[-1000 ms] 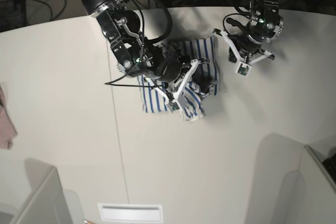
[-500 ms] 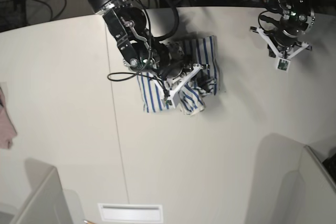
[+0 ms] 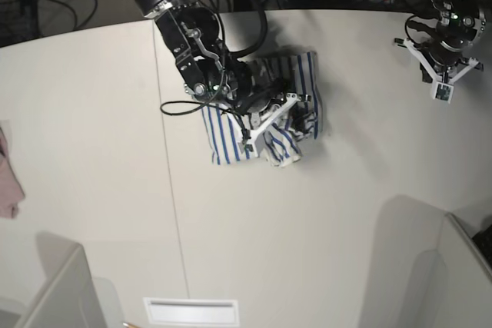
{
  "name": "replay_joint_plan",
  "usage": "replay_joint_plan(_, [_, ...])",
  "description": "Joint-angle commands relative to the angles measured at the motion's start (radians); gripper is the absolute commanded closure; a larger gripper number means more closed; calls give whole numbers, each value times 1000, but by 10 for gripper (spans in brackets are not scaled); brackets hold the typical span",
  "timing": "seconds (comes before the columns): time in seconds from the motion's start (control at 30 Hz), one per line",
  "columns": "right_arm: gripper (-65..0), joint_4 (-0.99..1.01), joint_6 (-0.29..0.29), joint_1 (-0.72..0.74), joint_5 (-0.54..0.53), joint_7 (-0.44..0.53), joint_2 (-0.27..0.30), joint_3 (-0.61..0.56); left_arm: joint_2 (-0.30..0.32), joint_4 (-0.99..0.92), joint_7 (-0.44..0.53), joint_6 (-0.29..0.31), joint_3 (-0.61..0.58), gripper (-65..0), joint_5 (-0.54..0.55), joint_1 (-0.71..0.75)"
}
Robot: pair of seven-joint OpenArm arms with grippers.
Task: Fold the T-shirt properly
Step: 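Fold the held end over onto the folded stack with the right gripper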
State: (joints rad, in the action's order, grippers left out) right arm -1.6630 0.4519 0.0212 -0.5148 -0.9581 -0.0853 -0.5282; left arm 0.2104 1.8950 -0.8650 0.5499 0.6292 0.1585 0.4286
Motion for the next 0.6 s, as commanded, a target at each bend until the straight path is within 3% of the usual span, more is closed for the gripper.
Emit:
replay_joint_plan(0.0, [-306,-33,-5,7,-11,9,-12,-2,13,15,10,-4,14,0,5,-1])
replay_joint_plan(0.07, [-396,-79,-5,-8,-11,8,-11,-4,13,15,10,-4,30,0,5,-1])
replay_joint_plan(0.2, [-401,-184,-8,-23,-11,-15,-8,-5,16,13,10,-4,48,0,5,-1])
replay_joint_plan(0.3, [-401,-156,-9,-16,-11,-22,-12,-14,25,13,10,-4,45,0,5,-1])
replay_joint_plan(0.47, [-401,-125,-11,21,-12,-11,-5,-162,25,11,10,-4,47,0,5,-1])
replay_joint_plan(0.57, [-401,-125,-84,58,-57,-17,-6,-232,25,11,10,-4,47,0,5,-21])
